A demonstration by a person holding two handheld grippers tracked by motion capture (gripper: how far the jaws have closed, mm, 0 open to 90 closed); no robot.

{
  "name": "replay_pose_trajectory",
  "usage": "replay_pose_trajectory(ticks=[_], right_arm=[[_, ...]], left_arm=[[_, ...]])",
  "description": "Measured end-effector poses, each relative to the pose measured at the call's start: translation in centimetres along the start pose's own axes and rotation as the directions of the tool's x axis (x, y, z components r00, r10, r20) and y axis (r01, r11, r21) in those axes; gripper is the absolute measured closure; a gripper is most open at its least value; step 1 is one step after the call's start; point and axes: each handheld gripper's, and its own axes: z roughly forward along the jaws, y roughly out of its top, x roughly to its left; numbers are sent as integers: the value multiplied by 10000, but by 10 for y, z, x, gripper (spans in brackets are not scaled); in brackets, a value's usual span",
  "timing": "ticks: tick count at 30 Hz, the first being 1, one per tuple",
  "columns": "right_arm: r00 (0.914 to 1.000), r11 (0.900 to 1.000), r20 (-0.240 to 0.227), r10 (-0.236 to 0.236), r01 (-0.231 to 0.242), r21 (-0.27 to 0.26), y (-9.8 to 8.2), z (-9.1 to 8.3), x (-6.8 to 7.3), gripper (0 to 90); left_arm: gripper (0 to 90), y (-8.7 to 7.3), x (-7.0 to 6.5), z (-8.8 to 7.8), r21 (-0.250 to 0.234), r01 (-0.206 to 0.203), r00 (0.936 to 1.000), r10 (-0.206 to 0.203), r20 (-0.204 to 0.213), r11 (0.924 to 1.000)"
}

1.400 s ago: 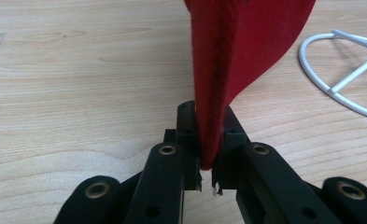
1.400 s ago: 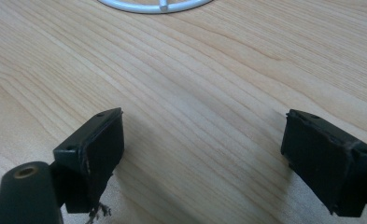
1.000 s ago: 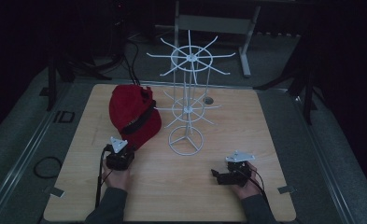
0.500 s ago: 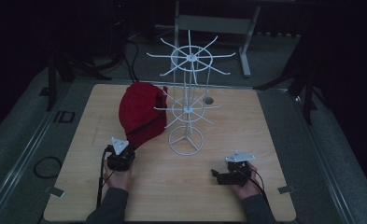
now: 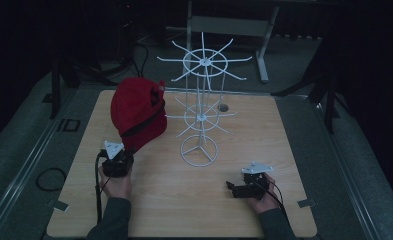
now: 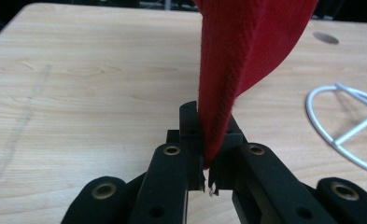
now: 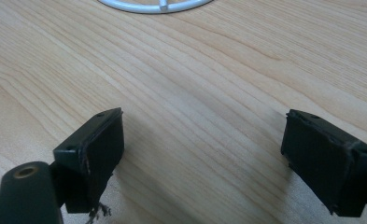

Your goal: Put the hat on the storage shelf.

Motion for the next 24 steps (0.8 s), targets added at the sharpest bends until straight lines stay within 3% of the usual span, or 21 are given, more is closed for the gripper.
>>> replay_pose_trajectory(ticks=[8, 24], right_arm=[[10000, 10000, -7, 3, -3, 3, 0, 0, 0, 131], [10000, 10000, -3, 0, 0, 4, 0, 0, 0, 131]], left_arm=[[865, 14, 9, -8, -242, 38, 9998, -42, -180, 9997], [865, 33, 9, -18, -613, 134, 9999, -140, -87, 9980]])
